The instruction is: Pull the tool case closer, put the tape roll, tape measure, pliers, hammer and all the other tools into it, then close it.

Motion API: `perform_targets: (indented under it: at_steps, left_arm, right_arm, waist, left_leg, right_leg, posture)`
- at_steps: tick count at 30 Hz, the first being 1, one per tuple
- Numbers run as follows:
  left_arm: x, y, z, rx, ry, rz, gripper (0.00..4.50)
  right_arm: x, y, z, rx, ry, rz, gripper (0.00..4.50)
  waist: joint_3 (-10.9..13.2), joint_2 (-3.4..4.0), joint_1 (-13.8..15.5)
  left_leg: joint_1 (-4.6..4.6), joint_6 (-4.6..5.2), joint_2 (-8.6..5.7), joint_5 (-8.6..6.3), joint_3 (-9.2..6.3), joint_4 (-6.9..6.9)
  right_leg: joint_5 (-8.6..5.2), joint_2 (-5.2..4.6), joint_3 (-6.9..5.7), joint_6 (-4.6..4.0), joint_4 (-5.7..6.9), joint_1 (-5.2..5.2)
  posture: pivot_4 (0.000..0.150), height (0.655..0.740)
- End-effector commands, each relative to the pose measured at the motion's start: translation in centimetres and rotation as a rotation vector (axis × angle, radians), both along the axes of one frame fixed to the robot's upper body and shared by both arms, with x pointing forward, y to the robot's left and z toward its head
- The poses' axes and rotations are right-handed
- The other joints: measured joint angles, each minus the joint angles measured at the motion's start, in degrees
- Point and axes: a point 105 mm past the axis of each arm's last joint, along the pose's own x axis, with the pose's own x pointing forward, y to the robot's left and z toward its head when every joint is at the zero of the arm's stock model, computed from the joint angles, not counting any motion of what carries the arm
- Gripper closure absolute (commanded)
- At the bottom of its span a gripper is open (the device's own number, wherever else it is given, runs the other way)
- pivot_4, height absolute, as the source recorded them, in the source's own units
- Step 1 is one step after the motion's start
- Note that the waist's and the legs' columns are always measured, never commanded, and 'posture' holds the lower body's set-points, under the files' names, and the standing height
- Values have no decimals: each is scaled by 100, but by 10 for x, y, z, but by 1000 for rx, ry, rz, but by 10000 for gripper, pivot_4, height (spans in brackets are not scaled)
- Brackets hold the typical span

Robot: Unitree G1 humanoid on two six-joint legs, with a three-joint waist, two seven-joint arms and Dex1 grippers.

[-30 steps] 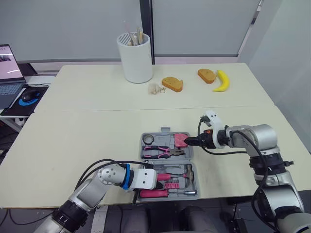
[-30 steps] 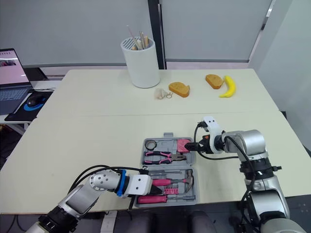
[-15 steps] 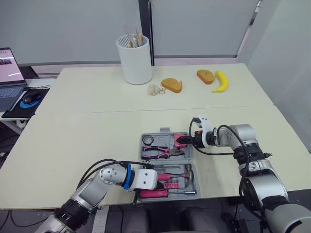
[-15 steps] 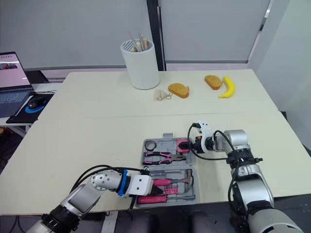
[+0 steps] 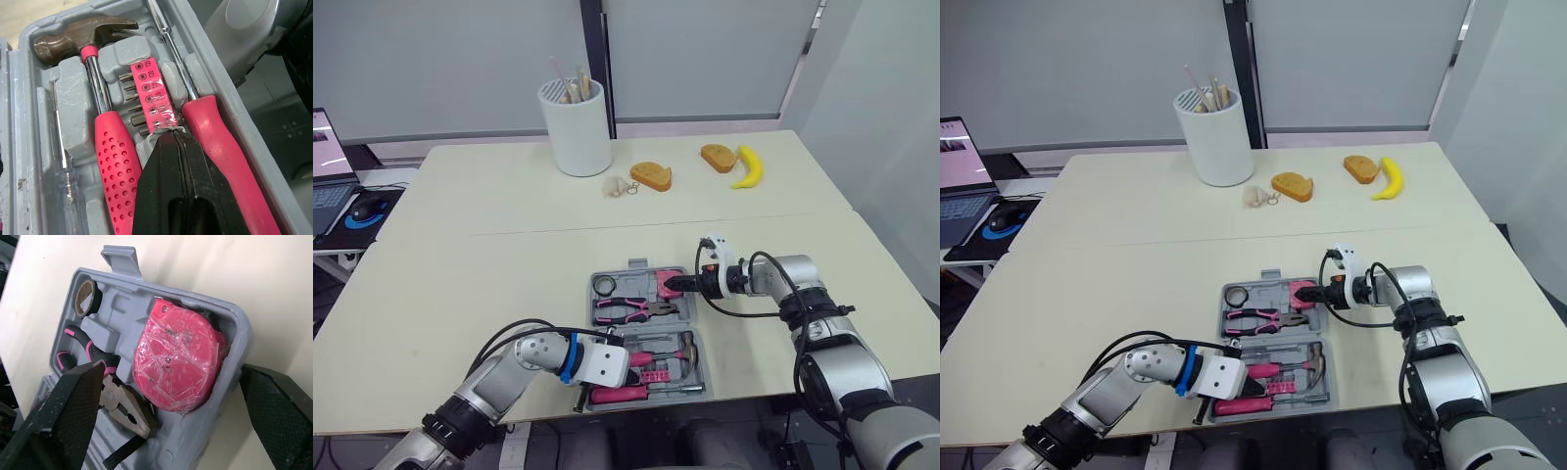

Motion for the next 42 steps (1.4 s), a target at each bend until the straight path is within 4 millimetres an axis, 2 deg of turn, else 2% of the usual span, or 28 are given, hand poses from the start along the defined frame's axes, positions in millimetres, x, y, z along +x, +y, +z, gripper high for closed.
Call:
perform_targets:
  at_steps: [1,8,12,16,21,24,26,31,36,39,42]
  left_arm:
    - [-12,31,-43,196,110,62,45000]
    - [-12,31,-41,195,113,57,45000]
    - [-10,30,-37,184,106,63,45000]
    - [-3,16,-9,3,98,141,45000]
    - [-4,18,33,-156,108,201,45000]
    - [-15,38,60,-190,215,275,45000]
    - [-23,51,65,-165,273,313,45000]
    - [-22,111,51,-39,326,548,45000]
    - [-3,149,39,-13,262,788,45000]
    - [2,156,35,-12,226,844,45000]
    - [2,152,33,-22,219,843,45000]
  right_arm:
    - [2,28,40,148,-103,120,141]
    - [-9,36,63,168,-220,274,141]
    - [-28,36,73,99,-330,438,141]
    - [-56,25,72,-42,-452,614,141]
    - [-65,26,76,-85,-519,621,141]
    - [-78,26,85,-128,-591,665,141]
    - [-88,24,90,-140,-622,701,141]
    - [-123,11,94,-216,-693,823,141]
    - [-154,-17,90,-307,-667,906,141]
    - [-162,-38,88,-380,-644,909,141]
    - [-159,-54,83,-462,-642,862,141]
  waist:
    - [-1,3,-11]
    - [1,8,-1]
    - [1,8,3]
    - [2,5,21]
    - [43,-20,-36]
    - [113,-32,-9]
    - [129,-35,-6]
    - [138,-31,12]
    - [158,-48,42]
    - [171,-66,38]
    - [181,-83,33]
  left_leg:
    - [0,0,1,0,0,-1]
    - [-4,0,0,0,-1,-3]
    - [-9,0,1,0,-3,-2]
    - [-38,0,0,-1,-7,2]
    - [-51,4,18,-3,-3,-1]
    - [-55,2,50,-4,-7,-1]
    - [-60,0,57,-5,-6,-1]
    - [-56,-14,63,-13,-3,-6]
    - [-55,-18,65,-17,-2,-5]
    - [-52,-18,69,-17,4,-3]
    - [-50,-18,71,-17,9,1]
  right_leg:
    - [0,1,0,0,0,0]
    - [0,2,-1,0,-3,-3]
    - [0,1,-3,1,-4,-6]
    - [-1,0,-7,1,-8,-29]
    - [-3,0,-1,-4,-3,-53]
    - [-6,15,-14,-18,-2,-57]
    - [-10,22,-16,-29,-2,-61]
    - [-20,23,-17,-42,-9,-61]
    - [-31,22,-19,-29,-11,-62]
    - [-37,21,-17,-19,-12,-61]
    - [-37,17,-16,-19,-11,-60]
  posture:
    - [1500,7303]
    - [1500,7303]
    - [1500,7303]
    - [1500,7303]
    - [1500,7303]
    - [1500,7303]
    - [1500,7303]
    - [1500,7303]
    - [1500,7303]
    - [1500,7303]
    - [1500,7303]
